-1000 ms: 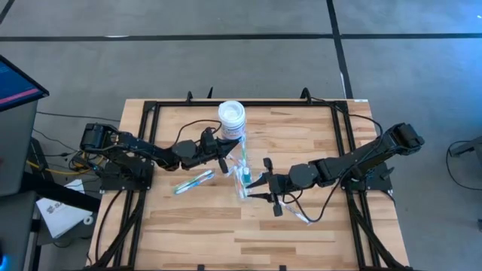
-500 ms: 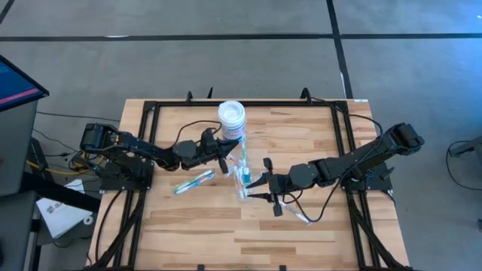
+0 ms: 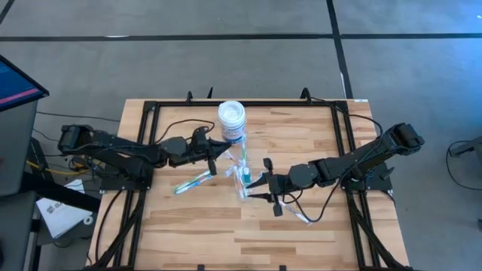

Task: Pick & Place toothbrushing station
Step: Put the blue toothbrush into the Transparent organizer

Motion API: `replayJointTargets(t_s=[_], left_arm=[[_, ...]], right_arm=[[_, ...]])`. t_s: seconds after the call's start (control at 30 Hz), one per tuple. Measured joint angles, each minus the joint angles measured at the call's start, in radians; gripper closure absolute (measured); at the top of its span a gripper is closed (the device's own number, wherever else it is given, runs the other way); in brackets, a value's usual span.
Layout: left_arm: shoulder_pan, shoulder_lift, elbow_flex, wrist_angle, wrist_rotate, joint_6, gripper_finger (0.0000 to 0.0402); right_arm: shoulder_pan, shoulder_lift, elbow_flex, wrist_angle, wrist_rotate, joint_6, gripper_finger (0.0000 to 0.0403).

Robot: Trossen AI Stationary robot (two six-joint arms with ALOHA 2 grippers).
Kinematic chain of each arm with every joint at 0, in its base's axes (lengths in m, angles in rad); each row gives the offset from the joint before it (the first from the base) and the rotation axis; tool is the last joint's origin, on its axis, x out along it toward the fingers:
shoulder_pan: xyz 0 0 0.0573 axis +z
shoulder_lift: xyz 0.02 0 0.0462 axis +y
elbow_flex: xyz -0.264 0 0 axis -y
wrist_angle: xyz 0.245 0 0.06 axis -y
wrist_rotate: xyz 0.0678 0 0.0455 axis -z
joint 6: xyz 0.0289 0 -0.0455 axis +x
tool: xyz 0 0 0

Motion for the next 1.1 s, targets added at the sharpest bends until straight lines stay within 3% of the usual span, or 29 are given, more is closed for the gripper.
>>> replayJointTargets(t_s=[0.27,0.43,0.73,0.93,1.1], left_arm=[[-0.092,-0.212,0.000,-0.323,0.011,-0.045,0.0389],[-0.158,-0.274,0.000,-0.540,0.014,-0.135,0.0389],[-0.194,-0.256,0.000,-0.886,0.065,-0.350,0.0389],[-0.199,-0.147,-0.055,-0.898,0.084,-0.494,0.0377],[-0.198,-0.063,-0.070,-0.902,0.105,-0.499,0.0340]], right_arm=[[0.000,0.000,0.000,-0.018,0.000,0.000,0.0294],[0.000,0.000,0.000,-0.019,0.000,0.000,0.0294],[0.000,0.000,0.000,-0.019,0.000,0.000,0.0294],[0.000,0.000,0.000,-0.026,0.000,0.000,0.0294],[0.000,0.000,0.000,-0.030,0.000,0.008,0.0294]])
